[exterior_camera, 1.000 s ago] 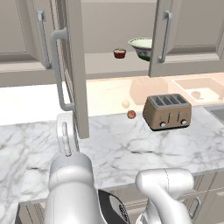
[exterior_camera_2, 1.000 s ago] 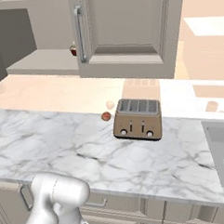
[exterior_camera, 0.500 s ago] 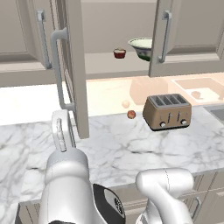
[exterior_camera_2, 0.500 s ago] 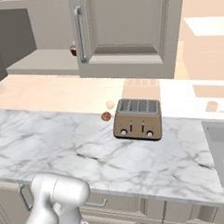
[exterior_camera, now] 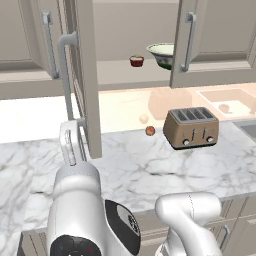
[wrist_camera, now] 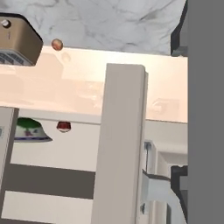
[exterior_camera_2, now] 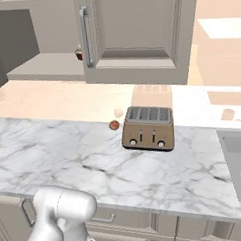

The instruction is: Pick the mug and place it in the sink. Pick the bowl and place it in the open cabinet and then close the cabinet.

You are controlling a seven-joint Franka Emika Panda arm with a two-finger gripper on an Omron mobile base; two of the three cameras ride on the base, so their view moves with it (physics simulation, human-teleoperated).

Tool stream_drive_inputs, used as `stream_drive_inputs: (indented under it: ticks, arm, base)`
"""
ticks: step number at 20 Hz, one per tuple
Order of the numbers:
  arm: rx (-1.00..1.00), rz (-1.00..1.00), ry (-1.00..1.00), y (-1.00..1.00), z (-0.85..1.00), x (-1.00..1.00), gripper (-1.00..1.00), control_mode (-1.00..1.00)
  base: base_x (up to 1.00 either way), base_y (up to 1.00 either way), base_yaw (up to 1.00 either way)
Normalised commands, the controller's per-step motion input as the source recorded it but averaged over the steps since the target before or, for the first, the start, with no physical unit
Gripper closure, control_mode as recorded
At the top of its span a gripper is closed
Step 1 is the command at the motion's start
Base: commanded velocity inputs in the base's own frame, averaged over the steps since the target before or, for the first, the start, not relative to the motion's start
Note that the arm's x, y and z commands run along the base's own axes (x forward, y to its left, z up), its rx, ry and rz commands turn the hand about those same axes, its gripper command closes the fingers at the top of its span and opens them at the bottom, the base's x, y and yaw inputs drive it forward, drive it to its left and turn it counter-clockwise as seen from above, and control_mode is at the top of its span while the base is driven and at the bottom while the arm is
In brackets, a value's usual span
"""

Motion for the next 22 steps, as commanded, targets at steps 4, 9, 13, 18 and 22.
stream_drive_inputs:
  ticks: [4,9,13,18,22]
  arm:
    - [0.00,0.00,-0.01,0.00,-0.01,0.29,-1.00,-1.00]
    - [0.00,0.00,-0.02,0.00,0.00,0.07,-1.00,-1.00]
    - [0.00,0.00,-0.04,-0.10,0.00,0.00,-1.00,-1.00]
    - [0.00,-0.01,-0.05,-0.31,0.00,0.00,-1.00,-1.00]
    - [0.00,-0.04,-0.06,-0.48,0.00,0.00,-1.00,-1.00]
  base:
    - [0.00,0.00,0.00]
    - [0.00,0.00,0.00]
    - [0.00,0.00,0.00]
    - [0.00,0.00,0.00]
    - [0.00,0.00,0.00]
